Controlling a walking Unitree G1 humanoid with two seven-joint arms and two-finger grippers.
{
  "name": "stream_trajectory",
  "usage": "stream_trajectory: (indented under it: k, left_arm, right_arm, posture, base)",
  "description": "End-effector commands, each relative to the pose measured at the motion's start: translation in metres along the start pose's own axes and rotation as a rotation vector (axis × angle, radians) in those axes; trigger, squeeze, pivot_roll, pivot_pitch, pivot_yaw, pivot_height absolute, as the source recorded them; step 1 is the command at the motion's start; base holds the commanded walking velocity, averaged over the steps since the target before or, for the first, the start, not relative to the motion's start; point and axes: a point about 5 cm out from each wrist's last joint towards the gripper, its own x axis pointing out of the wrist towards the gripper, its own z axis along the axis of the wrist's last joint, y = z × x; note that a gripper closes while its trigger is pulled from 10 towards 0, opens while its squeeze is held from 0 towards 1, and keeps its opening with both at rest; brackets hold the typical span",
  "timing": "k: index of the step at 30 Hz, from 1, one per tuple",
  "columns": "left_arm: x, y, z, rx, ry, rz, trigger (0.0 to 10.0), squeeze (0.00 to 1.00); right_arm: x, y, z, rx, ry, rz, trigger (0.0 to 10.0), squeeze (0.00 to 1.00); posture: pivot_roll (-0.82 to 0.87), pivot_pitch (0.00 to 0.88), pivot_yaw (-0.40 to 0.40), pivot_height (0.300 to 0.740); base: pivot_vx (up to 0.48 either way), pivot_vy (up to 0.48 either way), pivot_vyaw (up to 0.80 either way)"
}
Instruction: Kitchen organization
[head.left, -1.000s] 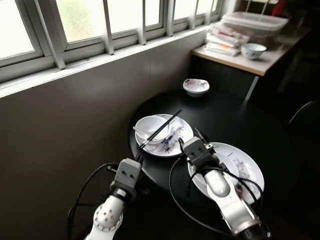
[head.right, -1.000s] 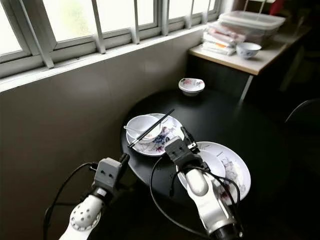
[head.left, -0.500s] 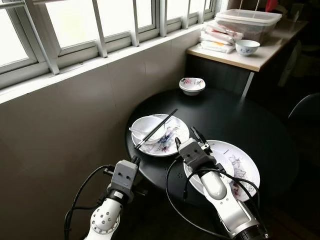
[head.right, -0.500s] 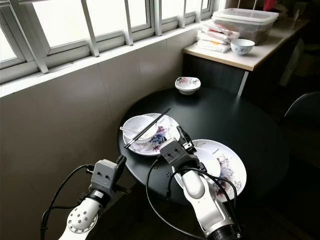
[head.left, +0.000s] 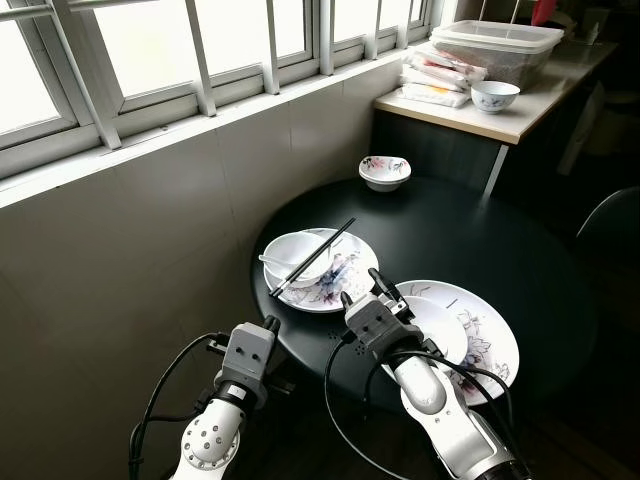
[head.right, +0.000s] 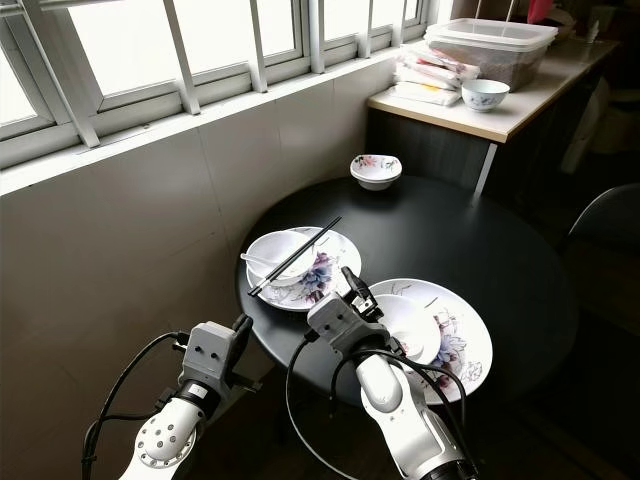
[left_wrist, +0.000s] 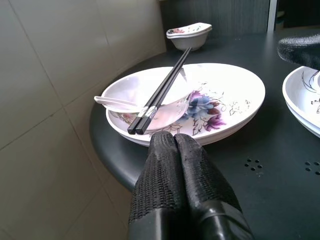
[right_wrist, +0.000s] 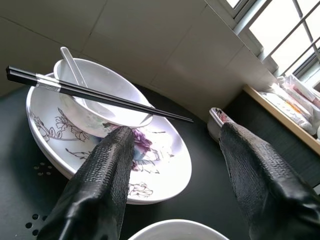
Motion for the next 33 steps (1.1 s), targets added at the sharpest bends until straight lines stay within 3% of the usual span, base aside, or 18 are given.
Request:
stream_trajectory:
  k: [1,7,15,19,21,30,33]
  left_arm:
    - [0.0,0.003,-0.003,-0.008,0.015,0.007,10.0,0.0]
    - [0.0,0.003,-0.003,-0.012,0.01,0.011,10.0,0.0]
    - [-0.001,0.003,-0.001,-0.012,0.0,0.013,10.0,0.0]
    - [-0.001,0.004,-0.002,-0.013,0.002,0.012,10.0,0.0]
    - [-0.001,0.003,-0.003,-0.014,0.004,0.011,10.0,0.0]
    - [-0.001,0.003,-0.004,-0.027,0.007,0.009,10.0,0.0]
    - [-0.001,0.004,-0.004,-0.041,0.013,0.017,10.0,0.0]
  right_arm:
    - [0.003,-0.003,0.001,-0.002,-0.001,-0.013,10.0,0.0]
    - [0.003,-0.003,0.001,0.001,-0.003,-0.015,10.0,0.0]
    - [0.002,-0.004,0.0,0.006,0.004,-0.023,10.0,0.0]
    - [0.001,-0.009,-0.01,-0.019,0.086,-0.071,10.0,0.0]
    - [0.0,-0.009,-0.015,0.008,0.124,-0.078,10.0,0.0]
    - [0.001,-0.012,-0.015,-0.084,0.116,-0.072,10.0,0.0]
    - [0.002,-0.01,-0.014,-0.106,0.116,-0.064,10.0,0.0]
  posture:
    - [-0.09,0.0,0.026,0.74]
    - [-0.09,0.0,0.023,0.74]
    - [-0.09,0.0,0.024,0.74]
    - [-0.09,0.0,0.024,0.74]
    - [-0.09,0.0,0.024,0.74]
    - [-0.09,0.0,0.025,0.74]
    - [-0.09,0.0,0.024,0.74]
  base:
    - [0.0,0.476,0.0]
    - [0.0,0.416,0.0]
    - [0.0,0.0,0.0]
    - [0.0,0.0,0.0]
    - [0.0,0.0,-0.8]
    - [0.0,0.0,-0.8]
    - [0.0,0.0,0.0]
